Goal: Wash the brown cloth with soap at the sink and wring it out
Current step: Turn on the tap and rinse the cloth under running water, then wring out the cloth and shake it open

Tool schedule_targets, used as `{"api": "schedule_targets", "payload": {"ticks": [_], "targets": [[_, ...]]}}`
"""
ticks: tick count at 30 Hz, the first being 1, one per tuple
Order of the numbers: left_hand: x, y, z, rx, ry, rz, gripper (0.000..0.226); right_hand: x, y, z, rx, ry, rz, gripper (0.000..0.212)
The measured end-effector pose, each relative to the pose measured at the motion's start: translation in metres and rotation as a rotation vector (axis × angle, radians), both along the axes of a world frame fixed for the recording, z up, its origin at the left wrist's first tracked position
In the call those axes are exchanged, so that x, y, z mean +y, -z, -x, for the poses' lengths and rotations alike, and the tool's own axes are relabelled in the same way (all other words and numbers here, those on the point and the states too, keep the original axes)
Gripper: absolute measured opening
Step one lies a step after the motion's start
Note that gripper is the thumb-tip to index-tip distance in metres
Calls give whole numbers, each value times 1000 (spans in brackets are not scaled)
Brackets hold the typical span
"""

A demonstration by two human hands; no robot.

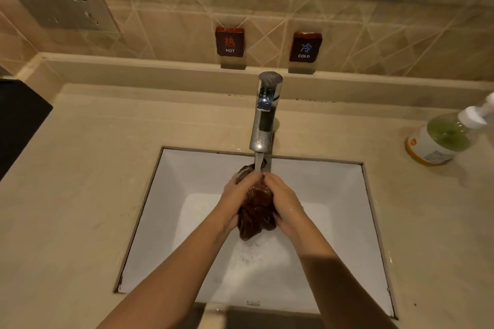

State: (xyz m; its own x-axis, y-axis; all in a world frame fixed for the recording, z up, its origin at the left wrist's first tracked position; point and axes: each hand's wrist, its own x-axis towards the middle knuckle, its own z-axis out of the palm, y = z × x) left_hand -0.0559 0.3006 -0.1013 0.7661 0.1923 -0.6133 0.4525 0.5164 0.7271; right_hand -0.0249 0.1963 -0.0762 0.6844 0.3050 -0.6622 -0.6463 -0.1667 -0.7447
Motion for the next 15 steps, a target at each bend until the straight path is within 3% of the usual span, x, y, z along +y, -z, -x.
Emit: {"api": "schedule_targets", "payload": {"ticks": [1, 4, 7, 11, 15], "targets": [[2, 0, -1, 10, -4, 8, 67, -2, -3, -2, -17, -16, 65, 34], [4, 1, -4, -10, 21, 33, 66, -5, -21, -10, -396, -176, 439, 40], [6, 2, -8, -71, 75, 32, 58, -6, -64, -24, -590, -36, 367, 39], [7, -1, -11, -38, 119, -43, 65, 14, -117, -51, -485, 14, 133, 50], [7, -7, -14, -59, 135, -86, 60, 35, -136, -60, -407, -54, 118, 46]]}}
